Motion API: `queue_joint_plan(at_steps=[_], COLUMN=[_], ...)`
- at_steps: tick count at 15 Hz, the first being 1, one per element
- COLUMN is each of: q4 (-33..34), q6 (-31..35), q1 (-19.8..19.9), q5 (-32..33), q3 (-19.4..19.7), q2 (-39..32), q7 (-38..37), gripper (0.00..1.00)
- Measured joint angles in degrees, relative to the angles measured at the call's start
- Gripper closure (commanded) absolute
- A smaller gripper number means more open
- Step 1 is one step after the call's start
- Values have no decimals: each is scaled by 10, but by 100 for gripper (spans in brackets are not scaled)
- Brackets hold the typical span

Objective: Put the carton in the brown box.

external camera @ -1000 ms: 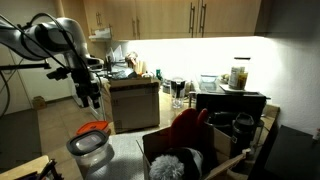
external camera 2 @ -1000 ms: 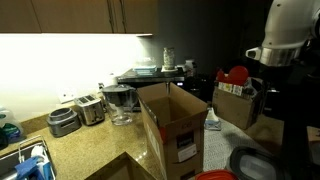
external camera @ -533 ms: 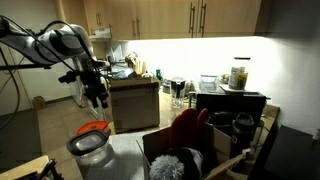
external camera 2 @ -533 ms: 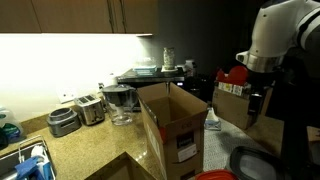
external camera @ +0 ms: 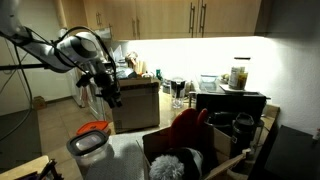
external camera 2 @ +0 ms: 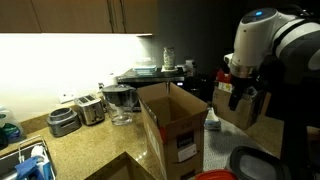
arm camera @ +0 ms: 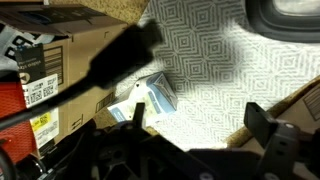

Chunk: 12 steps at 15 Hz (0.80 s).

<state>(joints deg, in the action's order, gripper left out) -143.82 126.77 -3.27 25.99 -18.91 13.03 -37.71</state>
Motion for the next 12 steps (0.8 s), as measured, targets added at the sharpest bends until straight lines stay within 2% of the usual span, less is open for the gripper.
queue_joint_plan(at_steps=[6,12], q4=[39,74], q6=[-12,-19], q1=[12,5], q5=[88,100], q3=[45,94], q2=[-84,-162], q7=[-89,-112], gripper=[0,0])
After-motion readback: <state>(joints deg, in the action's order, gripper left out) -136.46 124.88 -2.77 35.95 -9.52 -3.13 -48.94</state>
